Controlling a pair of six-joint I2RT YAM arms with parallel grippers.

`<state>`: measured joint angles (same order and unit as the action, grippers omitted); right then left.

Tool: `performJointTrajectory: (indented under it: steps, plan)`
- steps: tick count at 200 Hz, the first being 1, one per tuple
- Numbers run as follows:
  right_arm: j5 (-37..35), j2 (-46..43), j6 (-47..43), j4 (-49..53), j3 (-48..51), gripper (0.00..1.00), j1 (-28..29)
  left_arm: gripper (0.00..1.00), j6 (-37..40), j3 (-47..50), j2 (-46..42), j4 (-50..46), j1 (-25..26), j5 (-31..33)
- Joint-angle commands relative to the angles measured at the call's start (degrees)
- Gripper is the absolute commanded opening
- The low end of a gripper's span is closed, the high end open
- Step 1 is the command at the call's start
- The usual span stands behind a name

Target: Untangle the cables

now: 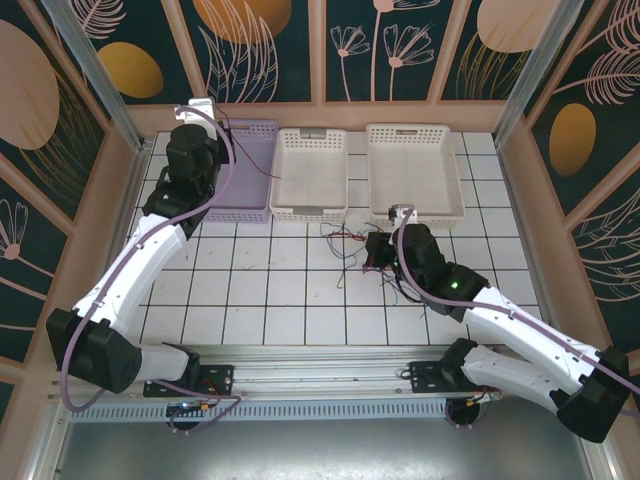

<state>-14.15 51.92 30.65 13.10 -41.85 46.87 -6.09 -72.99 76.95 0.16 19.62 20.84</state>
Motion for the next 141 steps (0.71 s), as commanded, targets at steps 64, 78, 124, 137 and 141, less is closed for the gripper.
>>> performJointTrajectory:
  steps: [64, 78, 124, 137, 141]
  plan:
    - [-2.5, -0.1, 1.4, -0.7, -1.6, 0.0, 2.0, 0.0, -1.2, 2.7, -2.1, 3.9, -0.8, 0.7]
    - [-2.9, -0.1, 1.3, -0.4, -2.2, 0.0, 2.2, 0.0, -1.6, 1.3, -3.7, 3.9, -0.8, 0.5]
    - [-2.8, 0.9, 1.1, -1.1, -2.9, 0.0, 2.7, 0.0, -2.4, -4.9, -7.4, 1.5, -0.8, -1.4]
    - [-2.8, 1.4, 1.1, -1.3, -3.0, 0.0, 3.0, 0.0, -2.0, -5.3, -7.8, 1.4, -0.8, -1.2]
    - [-2.8, 1.6, 1.1, -1.4, -3.0, 0.0, 3.0, 0.0, -1.8, -5.3, -7.8, 1.3, -0.8, -1.0]
